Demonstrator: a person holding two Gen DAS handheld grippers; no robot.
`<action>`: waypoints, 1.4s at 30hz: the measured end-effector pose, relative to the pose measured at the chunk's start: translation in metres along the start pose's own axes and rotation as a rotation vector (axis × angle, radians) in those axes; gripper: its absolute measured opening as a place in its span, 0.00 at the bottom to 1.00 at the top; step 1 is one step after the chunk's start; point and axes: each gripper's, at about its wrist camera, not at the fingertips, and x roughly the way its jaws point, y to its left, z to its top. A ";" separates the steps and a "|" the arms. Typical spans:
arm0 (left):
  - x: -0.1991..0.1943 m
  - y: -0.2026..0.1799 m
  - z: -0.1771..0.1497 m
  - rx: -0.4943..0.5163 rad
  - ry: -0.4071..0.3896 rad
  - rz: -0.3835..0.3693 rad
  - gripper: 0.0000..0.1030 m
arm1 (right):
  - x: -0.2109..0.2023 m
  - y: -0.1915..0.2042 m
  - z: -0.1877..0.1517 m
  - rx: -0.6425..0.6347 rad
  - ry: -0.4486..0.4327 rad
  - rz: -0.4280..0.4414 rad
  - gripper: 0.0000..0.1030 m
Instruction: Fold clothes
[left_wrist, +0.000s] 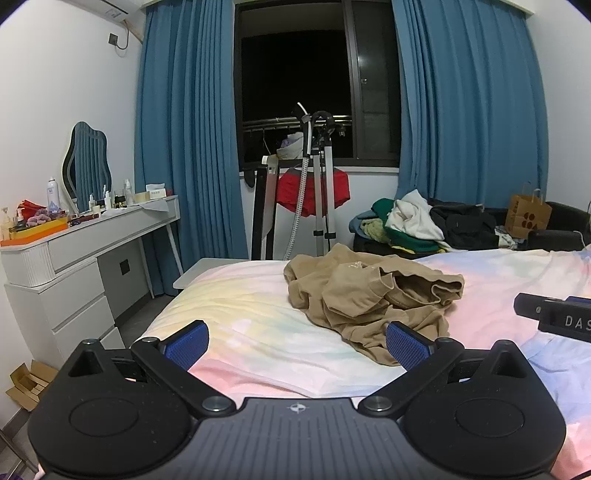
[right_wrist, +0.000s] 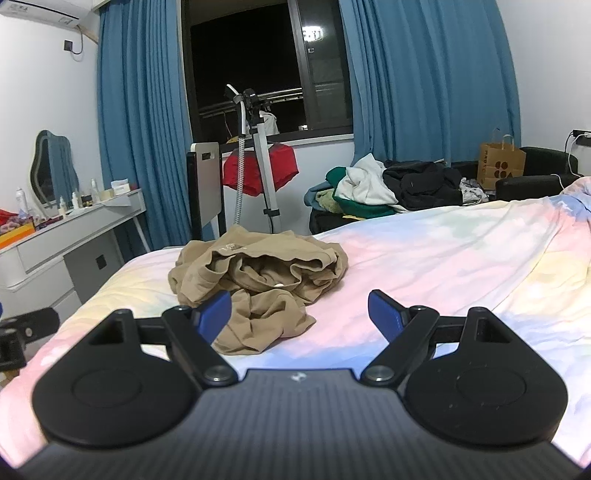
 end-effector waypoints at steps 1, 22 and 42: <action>0.000 0.000 0.000 -0.002 0.002 -0.001 1.00 | 0.000 0.000 0.000 0.000 0.004 0.000 0.80; 0.009 0.004 -0.003 -0.021 0.033 0.045 1.00 | -0.002 0.003 -0.005 -0.024 -0.002 0.004 0.80; 0.019 0.007 -0.013 -0.018 0.066 0.002 1.00 | -0.003 0.002 -0.003 -0.012 0.001 0.010 0.80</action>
